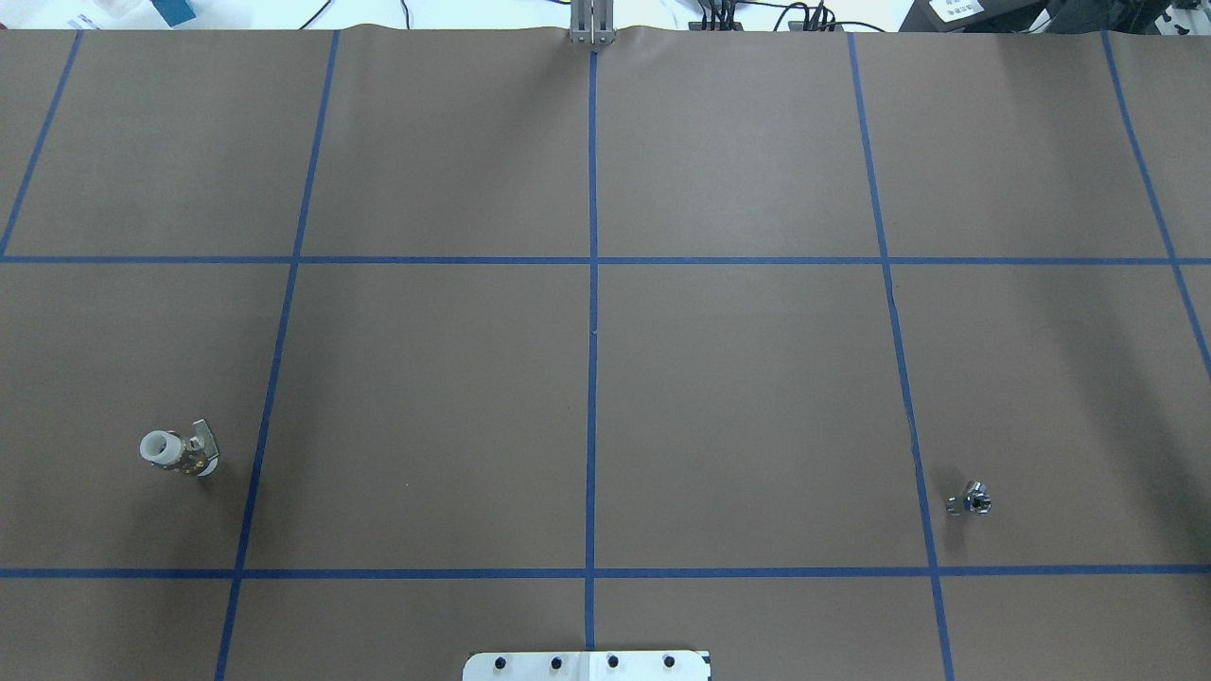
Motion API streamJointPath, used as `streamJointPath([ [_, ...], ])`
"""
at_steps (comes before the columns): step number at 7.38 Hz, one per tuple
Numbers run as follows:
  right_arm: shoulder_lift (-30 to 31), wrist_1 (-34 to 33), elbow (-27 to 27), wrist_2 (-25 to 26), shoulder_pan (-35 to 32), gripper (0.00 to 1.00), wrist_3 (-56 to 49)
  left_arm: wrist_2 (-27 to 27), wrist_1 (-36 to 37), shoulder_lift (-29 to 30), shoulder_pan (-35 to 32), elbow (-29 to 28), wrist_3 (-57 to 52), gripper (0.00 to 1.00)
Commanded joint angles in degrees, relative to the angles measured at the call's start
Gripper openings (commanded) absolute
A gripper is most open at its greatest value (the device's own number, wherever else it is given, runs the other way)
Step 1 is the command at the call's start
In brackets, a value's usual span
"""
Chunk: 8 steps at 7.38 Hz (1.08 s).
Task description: Assemble PPR valve and pipe with both arms
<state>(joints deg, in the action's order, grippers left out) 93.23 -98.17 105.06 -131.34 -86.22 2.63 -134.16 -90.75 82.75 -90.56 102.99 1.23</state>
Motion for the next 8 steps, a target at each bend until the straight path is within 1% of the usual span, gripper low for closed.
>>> streamJointPath([
  [1, 0.02, 0.0, -0.03, -0.14, 0.0, 0.99, 0.0, -0.57, 0.05, -0.13, -0.05, 0.1, 0.0, 1.0],
  [3, 0.02, 0.0, 0.32, -0.23, 0.0, 0.99, 0.0, -0.75, -0.56, -0.39, -0.05, 0.36, 0.09, 1.0],
  [5, 0.02, 0.0, 0.23, -0.32, 0.0, 0.99, -0.09, -1.1, -0.74, -2.32, -0.05, 3.25, -0.08, 1.0],
  [7, 0.02, -0.09, -0.03, -0.32, 0.0, 0.99, -0.09, -3.99, -0.83, -2.51, 0.03, 4.05, -0.08, 1.0],
  [8, 0.02, 0.0, 0.05, -0.32, 0.0, 0.99, -0.09, -4.18, -0.74, -2.42, 0.12, 4.93, 0.0, 1.0],
])
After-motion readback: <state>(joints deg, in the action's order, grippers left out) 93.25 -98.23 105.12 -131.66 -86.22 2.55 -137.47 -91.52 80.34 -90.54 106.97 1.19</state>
